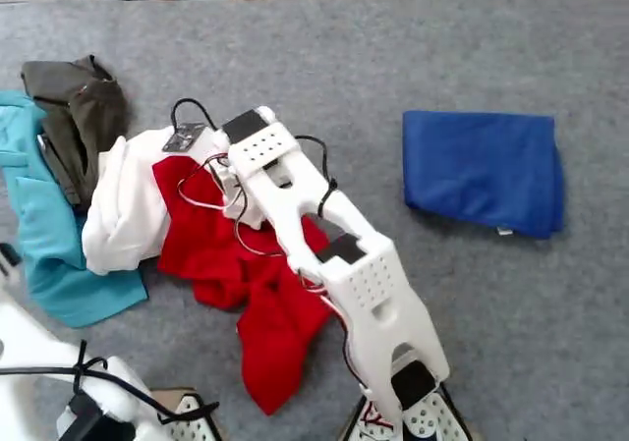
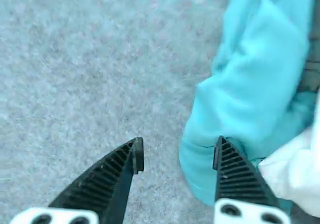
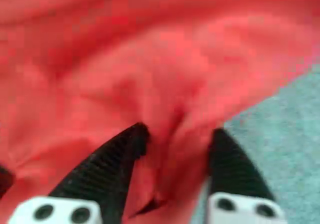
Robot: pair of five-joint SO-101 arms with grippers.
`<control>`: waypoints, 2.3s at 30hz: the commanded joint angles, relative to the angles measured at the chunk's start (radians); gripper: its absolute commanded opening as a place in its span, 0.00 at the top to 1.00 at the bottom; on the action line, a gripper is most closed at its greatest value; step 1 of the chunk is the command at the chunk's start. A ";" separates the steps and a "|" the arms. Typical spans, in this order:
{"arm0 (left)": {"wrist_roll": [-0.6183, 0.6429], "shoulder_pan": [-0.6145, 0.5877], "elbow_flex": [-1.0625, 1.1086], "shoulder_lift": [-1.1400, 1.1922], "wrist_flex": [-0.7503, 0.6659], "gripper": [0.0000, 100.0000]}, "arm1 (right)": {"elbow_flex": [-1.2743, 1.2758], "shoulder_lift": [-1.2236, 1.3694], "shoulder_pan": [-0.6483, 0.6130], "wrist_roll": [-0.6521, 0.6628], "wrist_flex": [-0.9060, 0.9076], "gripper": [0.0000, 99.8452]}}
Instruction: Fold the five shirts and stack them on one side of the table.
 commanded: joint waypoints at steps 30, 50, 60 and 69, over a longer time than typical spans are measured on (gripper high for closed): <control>0.324 0.677 0.196 0.250 -0.516 0.86 | 0.700 -0.756 0.256 0.141 -0.092 0.99; 0.324 0.251 -0.802 0.503 -0.264 0.97 | 0.730 -0.940 0.239 0.141 -0.075 0.99; 0.319 0.340 -0.826 0.713 -0.038 0.77 | 0.727 -0.961 0.362 0.149 0.029 0.99; 0.210 0.460 -0.937 0.640 0.175 0.77 | 0.688 -1.043 0.560 0.282 0.140 0.99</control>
